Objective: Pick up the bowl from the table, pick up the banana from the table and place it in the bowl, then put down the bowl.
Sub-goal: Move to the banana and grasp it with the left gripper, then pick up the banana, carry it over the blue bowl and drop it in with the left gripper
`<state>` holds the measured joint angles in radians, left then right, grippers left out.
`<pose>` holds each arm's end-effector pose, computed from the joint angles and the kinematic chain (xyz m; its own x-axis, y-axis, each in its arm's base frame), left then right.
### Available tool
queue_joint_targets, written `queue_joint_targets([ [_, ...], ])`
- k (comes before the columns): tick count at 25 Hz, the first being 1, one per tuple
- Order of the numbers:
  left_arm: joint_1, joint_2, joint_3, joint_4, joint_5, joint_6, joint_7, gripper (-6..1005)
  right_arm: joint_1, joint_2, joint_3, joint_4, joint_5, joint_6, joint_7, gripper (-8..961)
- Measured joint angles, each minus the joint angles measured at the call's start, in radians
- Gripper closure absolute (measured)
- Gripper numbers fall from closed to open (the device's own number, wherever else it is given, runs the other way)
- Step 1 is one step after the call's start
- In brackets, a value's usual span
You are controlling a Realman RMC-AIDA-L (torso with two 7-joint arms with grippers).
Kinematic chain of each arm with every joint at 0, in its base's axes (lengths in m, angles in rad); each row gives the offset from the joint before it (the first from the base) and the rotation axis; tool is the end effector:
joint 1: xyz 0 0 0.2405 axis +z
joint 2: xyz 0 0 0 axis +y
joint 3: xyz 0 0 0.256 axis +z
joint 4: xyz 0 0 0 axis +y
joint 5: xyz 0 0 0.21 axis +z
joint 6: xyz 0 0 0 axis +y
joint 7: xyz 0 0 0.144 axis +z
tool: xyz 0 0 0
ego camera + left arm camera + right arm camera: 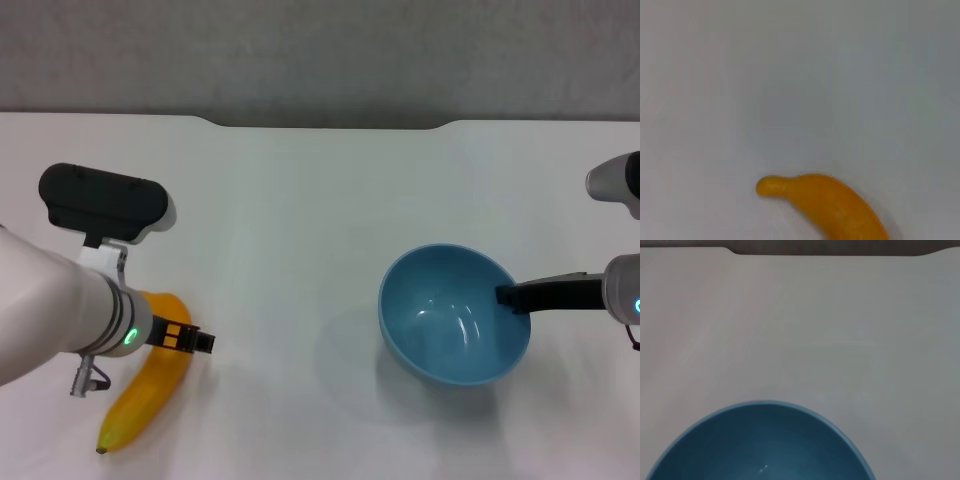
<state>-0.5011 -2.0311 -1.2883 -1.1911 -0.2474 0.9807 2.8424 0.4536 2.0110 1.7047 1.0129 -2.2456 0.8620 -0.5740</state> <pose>-0.2342 0.3669 -0.0506 0.5063 0.8423 0.1849 0.6411 -0.2243 -0.7339 0.2638 0.3855 -0.0116 0.5778 -0.7484 -0.3257 -0.7824 -0.3943 -0.4820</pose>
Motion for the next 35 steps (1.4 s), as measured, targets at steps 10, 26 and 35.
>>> queue_joint_targets([
  [10, -0.016, 0.002, -0.011, 0.067, -0.007, -0.017, 0.000, 173, -0.002, 0.000, -0.002, 0.003, 0.012, -0.001, -0.004, 922],
  [26, -0.018, 0.002, -0.020, 0.072, -0.007, -0.016, 0.000, 444, -0.007, 0.000, -0.002, 0.006, 0.012, -0.005, -0.006, 921],
  [35, 0.033, 0.007, -0.040, -0.052, -0.001, -0.052, 0.000, 492, -0.010, 0.000, -0.002, -0.008, 0.032, -0.029, -0.008, 921],
])
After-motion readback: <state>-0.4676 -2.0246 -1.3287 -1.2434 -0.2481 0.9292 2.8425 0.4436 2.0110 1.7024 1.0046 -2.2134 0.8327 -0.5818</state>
